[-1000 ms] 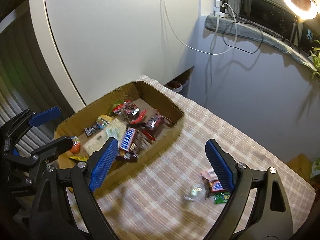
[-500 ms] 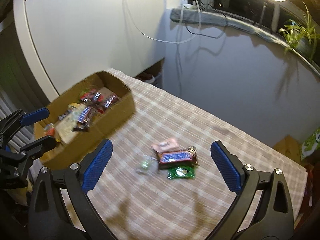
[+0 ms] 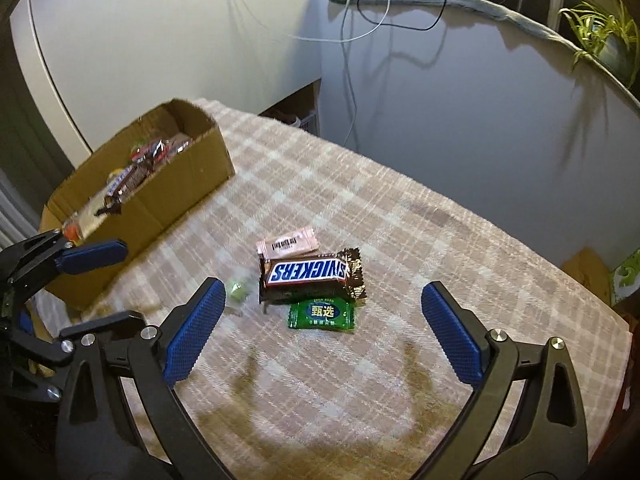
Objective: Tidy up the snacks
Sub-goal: 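Move both tools back over the last snacks on the table, then grasp the Snickers bar with the right tool while the left tool grasps the clear green candy, then drop the Snickers bar into the box with the right tool while the left tool drops the clear candy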
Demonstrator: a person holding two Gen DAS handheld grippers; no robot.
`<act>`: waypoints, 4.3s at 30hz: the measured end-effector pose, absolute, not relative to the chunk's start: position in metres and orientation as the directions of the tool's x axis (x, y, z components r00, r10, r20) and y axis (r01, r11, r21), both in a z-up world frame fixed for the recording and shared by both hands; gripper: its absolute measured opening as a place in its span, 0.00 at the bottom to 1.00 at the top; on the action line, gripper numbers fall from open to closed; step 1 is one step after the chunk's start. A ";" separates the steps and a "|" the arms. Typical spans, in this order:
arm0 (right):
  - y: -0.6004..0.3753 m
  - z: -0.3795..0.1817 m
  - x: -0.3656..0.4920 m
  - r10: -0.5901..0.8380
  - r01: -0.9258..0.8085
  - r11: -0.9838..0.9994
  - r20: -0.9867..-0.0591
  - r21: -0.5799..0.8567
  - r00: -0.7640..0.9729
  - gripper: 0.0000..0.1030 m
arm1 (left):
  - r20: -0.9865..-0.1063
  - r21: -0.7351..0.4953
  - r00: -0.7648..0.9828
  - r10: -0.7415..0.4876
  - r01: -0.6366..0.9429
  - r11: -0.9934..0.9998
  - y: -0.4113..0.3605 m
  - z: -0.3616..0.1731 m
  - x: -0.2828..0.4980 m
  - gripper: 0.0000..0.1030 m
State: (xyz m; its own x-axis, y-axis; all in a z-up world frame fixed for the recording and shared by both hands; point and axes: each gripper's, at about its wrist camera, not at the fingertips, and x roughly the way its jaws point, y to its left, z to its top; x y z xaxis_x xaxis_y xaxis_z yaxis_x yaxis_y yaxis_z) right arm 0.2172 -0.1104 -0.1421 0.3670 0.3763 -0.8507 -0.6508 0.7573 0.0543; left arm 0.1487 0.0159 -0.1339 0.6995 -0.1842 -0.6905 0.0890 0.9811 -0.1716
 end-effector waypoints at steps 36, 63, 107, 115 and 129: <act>-0.091 -0.193 0.259 0.335 -0.676 0.735 -0.897 0.056 0.290 0.63 | -0.773 -0.149 0.609 -0.177 0.097 0.984 0.004 -0.175 0.209 0.20; -0.126 -0.152 0.247 0.446 -0.592 0.786 -0.827 0.179 0.342 0.57 | -0.716 -0.160 0.678 -0.162 0.066 0.985 0.017 -0.140 0.172 0.19; 0.054 -0.085 0.156 0.589 -0.798 0.582 -0.760 0.160 0.277 0.57 | -0.590 -0.155 0.805 0.056 -0.181 0.971 0.155 -0.082 0.072 0.19; 0.076 -0.101 0.169 0.569 -0.800 0.576 -0.784 0.166 0.247 0.57 | -0.601 -0.158 0.796 0.070 -0.204 0.966 0.170 -0.091 0.081 0.19; 0.091 -0.122 0.186 0.536 -0.797 0.584 -0.811 0.155 0.235 0.59 | -0.617 -0.158 0.783 0.078 -0.221 0.962 0.180 -0.101 0.090 0.22</act>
State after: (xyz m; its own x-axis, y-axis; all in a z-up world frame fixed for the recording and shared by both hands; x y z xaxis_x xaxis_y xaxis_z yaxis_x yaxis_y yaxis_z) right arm 0.1864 0.0910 -0.1216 0.2354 0.5358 -0.8109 -0.7966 0.5844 0.1549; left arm 0.0899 0.1797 -0.1008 0.7830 0.0784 -0.6171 -0.2209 0.9624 -0.1579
